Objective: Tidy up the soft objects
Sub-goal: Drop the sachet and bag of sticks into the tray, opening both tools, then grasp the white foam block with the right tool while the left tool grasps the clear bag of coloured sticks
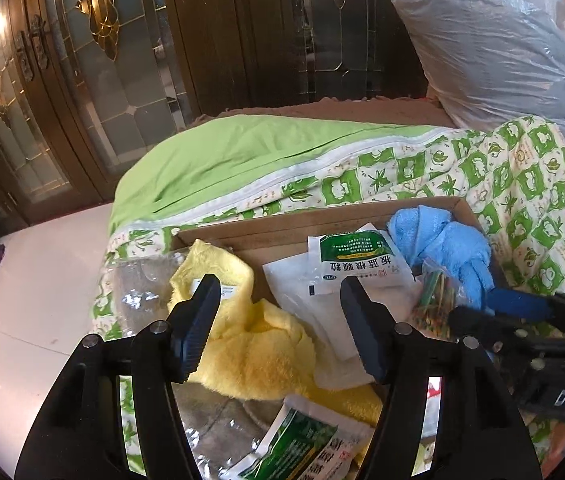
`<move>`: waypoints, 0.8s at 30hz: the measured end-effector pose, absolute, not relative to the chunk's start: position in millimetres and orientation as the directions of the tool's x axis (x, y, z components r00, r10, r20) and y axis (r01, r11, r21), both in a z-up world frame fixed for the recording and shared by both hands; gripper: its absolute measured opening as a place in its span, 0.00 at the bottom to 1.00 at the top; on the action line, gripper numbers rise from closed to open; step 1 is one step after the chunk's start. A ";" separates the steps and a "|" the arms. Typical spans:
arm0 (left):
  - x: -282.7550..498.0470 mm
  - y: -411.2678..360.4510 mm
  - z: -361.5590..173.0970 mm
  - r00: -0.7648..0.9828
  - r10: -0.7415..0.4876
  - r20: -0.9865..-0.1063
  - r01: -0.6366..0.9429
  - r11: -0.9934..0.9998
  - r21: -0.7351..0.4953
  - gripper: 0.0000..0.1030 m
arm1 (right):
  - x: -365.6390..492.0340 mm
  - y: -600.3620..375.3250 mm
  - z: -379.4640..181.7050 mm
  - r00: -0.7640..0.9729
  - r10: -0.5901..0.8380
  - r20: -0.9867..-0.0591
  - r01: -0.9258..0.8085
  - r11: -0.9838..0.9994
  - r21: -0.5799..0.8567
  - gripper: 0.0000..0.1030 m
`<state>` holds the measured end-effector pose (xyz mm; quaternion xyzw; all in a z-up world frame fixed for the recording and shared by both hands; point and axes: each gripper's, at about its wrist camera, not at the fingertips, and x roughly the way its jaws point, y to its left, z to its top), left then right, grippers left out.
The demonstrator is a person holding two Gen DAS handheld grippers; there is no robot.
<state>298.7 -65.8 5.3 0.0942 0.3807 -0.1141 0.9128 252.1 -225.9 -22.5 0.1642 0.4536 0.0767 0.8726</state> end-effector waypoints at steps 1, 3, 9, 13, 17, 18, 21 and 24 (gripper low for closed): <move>293.8 -62.8 8.4 0.689 -0.135 -0.712 0.277 0.957 0.087 0.61 | 247.4 -226.8 -20.1 0.585 0.277 -0.762 0.017 0.935 0.353 0.63; 283.9 -57.5 12.5 0.694 -0.137 -0.707 0.277 0.957 0.086 0.61 | 243.4 -227.9 -20.0 0.591 0.273 -0.759 0.018 0.936 0.351 0.63; 230.4 -36.3 4.8 0.689 -0.140 -0.711 0.276 0.958 0.078 0.61 | 213.2 -230.8 -27.5 0.587 0.262 -0.766 0.033 0.937 0.347 0.66; 194.6 -23.6 -14.2 0.663 -0.122 -0.739 0.266 0.961 0.080 0.61 | 192.9 -227.2 -38.7 0.558 0.266 -0.786 0.032 0.940 0.341 0.67; 169.8 -12.4 -30.8 0.595 -0.154 -0.789 0.260 0.966 0.007 0.62 | 179.1 -226.5 -42.8 0.544 0.262 -0.797 0.034 0.942 0.333 0.67; 164.4 -11.7 -34.4 0.578 -0.158 -0.800 0.260 0.966 -0.002 0.62 | 175.4 -227.6 -42.9 0.543 0.263 -0.797 0.035 0.942 0.334 0.68; 150.6 -14.9 -38.6 0.568 -0.149 -0.809 0.265 0.964 0.008 0.62 | 161.5 -231.0 -46.4 0.529 0.258 -0.808 0.040 0.944 0.328 0.69; 140.5 -20.4 -36.9 0.575 -0.160 -0.803 0.281 0.960 0.009 0.63 | 148.8 -233.0 -52.4 0.508 0.256 -0.823 0.042 0.947 0.320 0.70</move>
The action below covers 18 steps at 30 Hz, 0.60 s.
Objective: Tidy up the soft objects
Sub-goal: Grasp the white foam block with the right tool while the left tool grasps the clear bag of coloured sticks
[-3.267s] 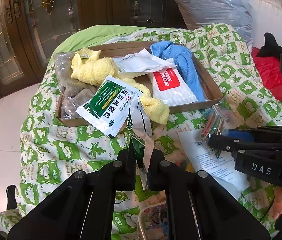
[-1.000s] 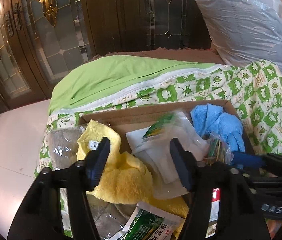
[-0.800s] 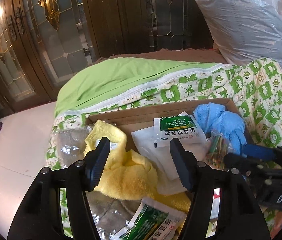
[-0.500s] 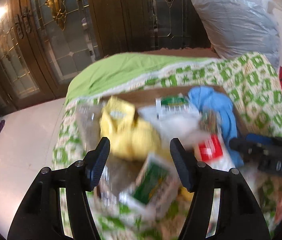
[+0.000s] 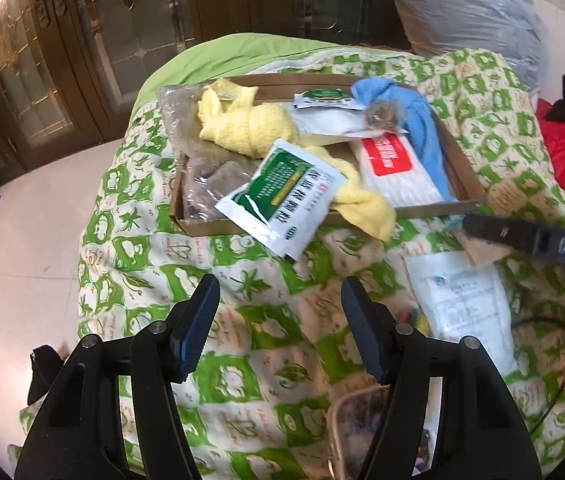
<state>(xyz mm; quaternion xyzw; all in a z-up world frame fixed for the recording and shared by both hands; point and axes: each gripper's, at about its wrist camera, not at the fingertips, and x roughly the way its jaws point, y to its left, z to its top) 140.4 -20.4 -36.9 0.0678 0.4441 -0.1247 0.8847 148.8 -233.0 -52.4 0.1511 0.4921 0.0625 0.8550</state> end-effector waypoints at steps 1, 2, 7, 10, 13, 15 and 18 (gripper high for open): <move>138.5 -21.9 -37.4 0.574 -0.164 -0.802 0.286 0.958 0.008 0.65 | 145.6 -232.8 -55.1 0.497 0.254 -0.830 0.041 0.948 0.315 0.70; 136.6 -24.1 -38.5 0.570 -0.169 -0.804 0.294 0.956 0.008 0.67 | 141.9 -232.0 -58.8 0.483 0.253 -0.838 0.039 0.950 0.309 0.70; 128.7 -39.2 -44.6 0.542 -0.199 -0.816 0.363 0.932 0.014 0.67 | 128.8 -228.2 -63.2 0.450 0.257 -0.855 0.025 0.953 0.300 0.70; 128.1 -44.0 -48.2 0.531 -0.199 -0.824 0.379 0.925 0.021 0.67 | 121.4 -226.0 -62.3 0.440 0.253 -0.862 0.013 0.958 0.288 0.70; 128.0 -42.5 -49.2 0.525 -0.197 -0.828 0.374 0.927 0.017 0.67 | 115.9 -226.7 -62.4 0.430 0.250 -0.868 0.011 0.959 0.282 0.70; 128.2 -39.8 -48.8 0.522 -0.203 -0.829 0.368 0.930 0.004 0.67 | 110.5 -226.2 -61.8 0.409 0.261 -0.874 0.004 0.958 0.288 0.70; 129.4 -37.6 -49.4 0.514 -0.208 -0.832 0.362 0.932 -0.010 0.67 | 99.4 -217.0 -64.5 0.341 0.326 -0.882 -0.048 0.943 0.330 0.70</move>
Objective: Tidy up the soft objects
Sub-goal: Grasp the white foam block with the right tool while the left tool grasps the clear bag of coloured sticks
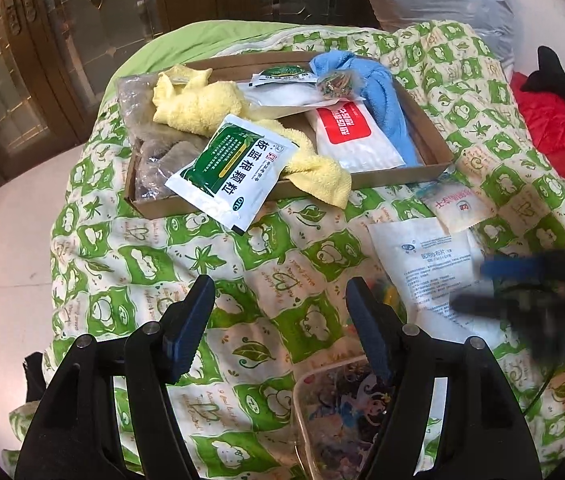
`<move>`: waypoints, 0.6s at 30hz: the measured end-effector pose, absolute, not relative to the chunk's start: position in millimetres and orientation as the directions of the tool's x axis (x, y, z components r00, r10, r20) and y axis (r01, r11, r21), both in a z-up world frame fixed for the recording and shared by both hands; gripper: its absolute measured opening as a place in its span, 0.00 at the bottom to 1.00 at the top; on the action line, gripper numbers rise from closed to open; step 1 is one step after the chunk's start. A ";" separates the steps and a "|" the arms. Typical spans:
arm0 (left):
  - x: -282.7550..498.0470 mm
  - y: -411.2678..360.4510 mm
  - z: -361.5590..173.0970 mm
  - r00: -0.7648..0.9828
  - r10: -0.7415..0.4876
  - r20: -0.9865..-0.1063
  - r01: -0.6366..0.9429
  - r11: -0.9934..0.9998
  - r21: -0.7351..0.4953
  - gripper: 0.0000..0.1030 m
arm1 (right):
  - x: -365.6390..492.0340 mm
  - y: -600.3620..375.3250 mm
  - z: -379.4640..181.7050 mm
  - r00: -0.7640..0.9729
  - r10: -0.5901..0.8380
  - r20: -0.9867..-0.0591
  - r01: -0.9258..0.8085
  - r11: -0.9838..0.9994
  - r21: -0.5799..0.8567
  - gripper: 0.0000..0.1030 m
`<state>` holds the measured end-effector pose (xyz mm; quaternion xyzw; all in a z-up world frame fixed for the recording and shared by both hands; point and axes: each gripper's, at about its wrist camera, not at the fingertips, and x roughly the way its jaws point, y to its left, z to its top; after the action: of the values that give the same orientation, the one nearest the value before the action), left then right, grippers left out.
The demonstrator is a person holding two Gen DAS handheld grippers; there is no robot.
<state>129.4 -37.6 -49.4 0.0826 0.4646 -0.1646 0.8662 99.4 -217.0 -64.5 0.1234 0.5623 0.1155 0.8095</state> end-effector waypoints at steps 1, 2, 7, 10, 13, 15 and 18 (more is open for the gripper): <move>129.8 -37.7 -50.0 0.512 -0.207 -0.834 0.361 0.932 -0.009 0.67 | 93.7 -211.1 -68.1 0.297 0.367 -0.882 -0.080 0.929 0.360 0.70; 129.5 -37.8 -50.5 0.510 -0.204 -0.835 0.360 0.933 -0.008 0.67 | 90.4 -207.3 -70.5 0.272 0.388 -0.881 -0.097 0.922 0.376 0.70; 129.1 -39.7 -52.6 0.506 -0.201 -0.839 0.363 0.932 -0.005 0.67 | 70.5 -182.1 -84.5 0.167 0.426 -0.889 -0.217 0.896 0.388 0.73; 130.0 -40.3 -54.5 0.500 -0.199 -0.843 0.366 0.931 -0.003 0.67 | 69.0 -179.9 -83.5 0.165 0.421 -0.892 -0.230 0.896 0.380 0.75; 130.7 -40.6 -56.1 0.496 -0.196 -0.846 0.366 0.931 -0.001 0.67 | 66.0 -177.1 -79.6 0.167 0.399 -0.902 -0.250 0.902 0.352 0.75; 131.1 -40.6 -56.7 0.494 -0.195 -0.847 0.368 0.930 0.001 0.67 | 66.3 -170.5 -77.6 0.168 0.371 -0.913 -0.275 0.907 0.318 0.77; 131.0 -41.0 -56.8 0.494 -0.195 -0.847 0.367 0.930 0.000 0.67 | 60.6 -158.9 -75.3 0.181 0.311 -0.933 -0.334 0.912 0.239 0.78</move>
<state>131.0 -41.0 -56.8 0.0905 0.4754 -0.1635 0.8597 60.6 -158.9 -75.3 -0.0093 0.6044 0.2099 0.7685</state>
